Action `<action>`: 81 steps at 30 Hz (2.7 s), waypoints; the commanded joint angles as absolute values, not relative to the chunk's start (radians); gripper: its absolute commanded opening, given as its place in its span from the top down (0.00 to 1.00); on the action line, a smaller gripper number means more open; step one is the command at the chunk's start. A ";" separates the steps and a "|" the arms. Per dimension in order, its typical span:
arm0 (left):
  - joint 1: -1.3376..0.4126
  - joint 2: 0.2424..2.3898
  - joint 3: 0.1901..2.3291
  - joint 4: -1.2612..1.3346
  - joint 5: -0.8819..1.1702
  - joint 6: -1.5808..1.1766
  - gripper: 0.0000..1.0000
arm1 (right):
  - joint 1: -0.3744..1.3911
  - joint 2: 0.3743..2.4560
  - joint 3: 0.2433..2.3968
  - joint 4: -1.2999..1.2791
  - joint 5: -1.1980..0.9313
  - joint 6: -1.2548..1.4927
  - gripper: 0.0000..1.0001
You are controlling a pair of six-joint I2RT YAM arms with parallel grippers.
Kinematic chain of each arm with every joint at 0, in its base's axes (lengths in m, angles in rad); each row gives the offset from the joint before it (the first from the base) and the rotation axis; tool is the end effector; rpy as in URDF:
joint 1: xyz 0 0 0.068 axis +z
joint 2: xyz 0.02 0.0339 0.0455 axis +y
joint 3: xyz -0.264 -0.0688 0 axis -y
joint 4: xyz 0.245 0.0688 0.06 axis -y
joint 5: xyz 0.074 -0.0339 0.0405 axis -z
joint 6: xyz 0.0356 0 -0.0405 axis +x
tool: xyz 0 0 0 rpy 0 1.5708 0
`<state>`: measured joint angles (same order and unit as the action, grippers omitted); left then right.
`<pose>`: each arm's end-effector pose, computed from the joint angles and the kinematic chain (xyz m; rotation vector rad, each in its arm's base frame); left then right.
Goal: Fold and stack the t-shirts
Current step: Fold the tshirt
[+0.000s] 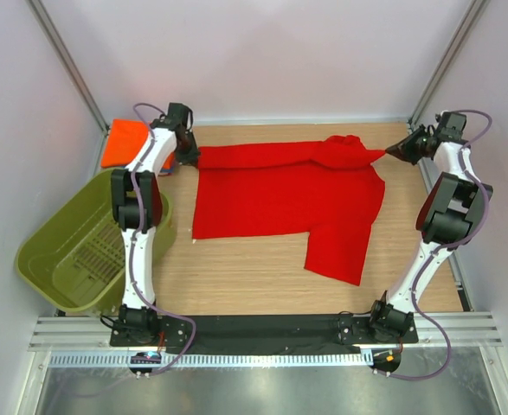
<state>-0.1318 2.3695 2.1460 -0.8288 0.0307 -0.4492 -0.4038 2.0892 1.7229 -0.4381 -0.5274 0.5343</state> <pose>0.5110 -0.0689 0.2067 -0.4071 2.6117 -0.2397 0.4426 -0.1696 0.2356 0.8255 2.1889 0.6877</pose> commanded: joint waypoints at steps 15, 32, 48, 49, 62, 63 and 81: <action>-0.146 2.382 2.157 -0.951 0.046 -0.449 0.91 | -0.416 2.071 1.612 -0.442 -0.572 0.548 0.94; -0.227 2.244 2.055 -0.884 0.220 -0.466 0.70 | -0.414 2.000 1.482 -0.523 -0.518 0.531 0.99; -0.235 2.368 2.150 -0.914 0.026 -0.508 0.62 | -0.356 1.816 1.486 -0.526 -0.538 0.624 0.99; -0.230 2.396 2.178 -0.923 0.011 -0.509 0.62 | -0.357 1.813 1.493 -0.531 -0.541 0.627 0.99; -0.183 2.476 2.207 -0.945 0.008 -0.495 0.65 | -0.357 1.782 1.584 -0.587 -0.551 0.643 0.99; -0.178 2.480 2.210 -0.951 0.006 -0.497 0.65 | -0.356 1.779 1.592 -0.592 -0.554 0.646 0.99; -0.156 2.503 2.207 -0.977 -0.043 -0.483 0.66 | -0.357 1.793 1.646 -0.827 -0.466 0.578 0.99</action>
<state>-0.1799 2.4611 2.1937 -0.9363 0.0185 -0.5133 -0.3553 1.8446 1.6455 -0.7589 -0.5037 0.6117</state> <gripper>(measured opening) 0.344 0.031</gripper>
